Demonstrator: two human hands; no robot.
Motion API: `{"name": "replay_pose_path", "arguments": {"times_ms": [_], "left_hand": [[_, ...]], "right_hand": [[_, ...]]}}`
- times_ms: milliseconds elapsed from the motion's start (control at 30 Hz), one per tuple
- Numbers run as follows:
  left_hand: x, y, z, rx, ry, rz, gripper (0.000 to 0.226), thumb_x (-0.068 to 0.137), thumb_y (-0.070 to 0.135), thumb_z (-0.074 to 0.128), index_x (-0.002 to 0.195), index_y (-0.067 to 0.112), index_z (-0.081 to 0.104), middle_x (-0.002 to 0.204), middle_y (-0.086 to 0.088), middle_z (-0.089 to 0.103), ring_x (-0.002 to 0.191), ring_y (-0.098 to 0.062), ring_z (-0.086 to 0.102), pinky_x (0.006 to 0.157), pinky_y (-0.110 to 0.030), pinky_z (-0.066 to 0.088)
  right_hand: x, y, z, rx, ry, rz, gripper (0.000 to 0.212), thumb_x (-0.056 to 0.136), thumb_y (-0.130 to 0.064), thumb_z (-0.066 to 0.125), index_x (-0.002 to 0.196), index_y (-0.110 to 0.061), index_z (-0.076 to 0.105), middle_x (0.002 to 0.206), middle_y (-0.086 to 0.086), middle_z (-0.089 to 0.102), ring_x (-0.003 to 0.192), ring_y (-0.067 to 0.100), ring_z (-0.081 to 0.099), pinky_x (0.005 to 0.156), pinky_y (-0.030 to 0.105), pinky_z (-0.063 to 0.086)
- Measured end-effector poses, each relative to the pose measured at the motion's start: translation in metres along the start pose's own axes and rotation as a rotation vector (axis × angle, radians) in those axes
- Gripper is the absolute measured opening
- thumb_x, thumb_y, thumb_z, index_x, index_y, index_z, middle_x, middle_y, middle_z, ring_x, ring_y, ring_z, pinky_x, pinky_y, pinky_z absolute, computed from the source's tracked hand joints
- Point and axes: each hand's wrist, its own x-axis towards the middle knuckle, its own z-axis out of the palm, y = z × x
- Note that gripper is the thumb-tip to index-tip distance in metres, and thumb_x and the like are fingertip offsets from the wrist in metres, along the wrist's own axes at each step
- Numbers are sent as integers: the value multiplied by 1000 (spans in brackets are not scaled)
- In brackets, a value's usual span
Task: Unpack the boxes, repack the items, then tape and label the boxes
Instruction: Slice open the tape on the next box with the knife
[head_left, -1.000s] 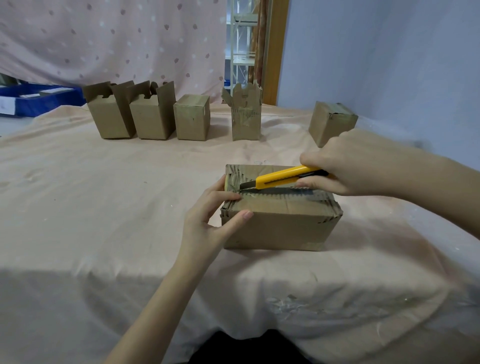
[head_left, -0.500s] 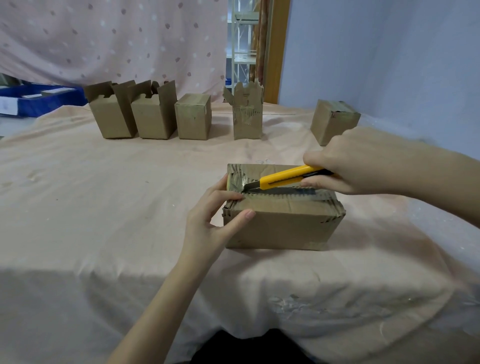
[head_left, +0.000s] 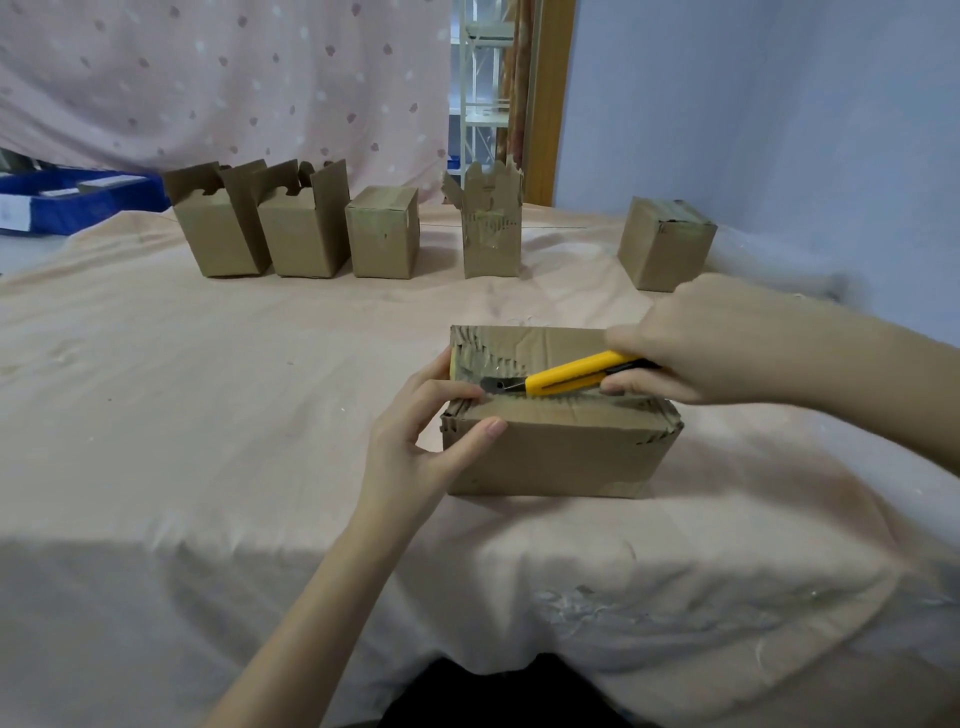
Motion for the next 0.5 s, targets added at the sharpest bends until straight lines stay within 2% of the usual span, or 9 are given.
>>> {"name": "replay_pose_path", "arguments": {"times_ms": [67, 133, 200, 267, 333, 400, 433, 500], "left_hand": [[0, 1, -1, 1, 6, -10, 21, 75, 38, 73, 94, 31, 66, 132, -3, 57, 127, -18, 51, 97, -53, 46], [1, 2, -2, -5, 9, -23, 21, 75, 39, 73, 93, 32, 65, 131, 4, 58, 127, -19, 52, 96, -53, 46], [1, 2, -2, 0, 12, -17, 20, 75, 39, 72, 93, 32, 65, 127, 14, 59, 126, -20, 52, 95, -53, 46], [1, 3, -2, 11, 10, -8, 20, 76, 39, 72, 93, 31, 66, 127, 11, 59, 127, -21, 51, 95, -53, 46], [3, 7, -3, 72, -7, 2, 22, 75, 41, 70, 92, 26, 66, 129, 5, 55, 130, -18, 47, 100, -44, 44], [6, 14, -4, 211, -29, 29, 28, 75, 43, 65, 90, 19, 65, 132, 4, 49, 134, -10, 40, 103, -21, 36], [9, 20, -4, 296, -36, 63, 29, 76, 43, 63, 88, 17, 64, 134, 3, 47, 135, -8, 37, 101, -15, 33], [14, 28, -2, 439, -62, 152, 25, 83, 36, 54, 87, 12, 59, 133, 1, 50, 136, -9, 37, 99, -19, 35]], "right_hand": [[-5, 5, -11, 115, 51, 8, 33, 88, -46, 45, 67, -23, 34, 54, -17, 4, 44, -4, 2, 43, 14, 5], [-11, 11, -20, 215, 102, 36, 33, 85, -44, 49, 64, -24, 33, 54, -19, 3, 42, -6, 4, 45, 11, 6], [-15, 14, -24, 245, 86, 48, 34, 86, -47, 45, 64, -24, 32, 52, -19, 4, 36, 2, 11, 44, 11, 7], [-17, 13, -22, 220, 56, 68, 35, 88, -51, 36, 65, -25, 32, 52, -18, 6, 33, 14, 21, 41, 12, 10], [-20, 12, -12, 164, 9, 66, 41, 89, -58, 23, 67, -26, 35, 52, -17, 10, 36, 19, 30, 41, 15, 13], [-21, 15, -6, 91, -44, 97, 54, 84, -64, 8, 71, -24, 43, 52, -14, 17, 43, 20, 34, 43, 20, 15], [-22, 16, -5, 87, -51, 102, 58, 82, -64, 8, 72, -23, 47, 52, -14, 19, 44, 20, 34, 43, 21, 14], [-23, 16, -8, 125, -65, 110, 57, 85, -62, 13, 69, -21, 48, 50, -14, 17, 40, 20, 32, 44, 20, 11]]}}
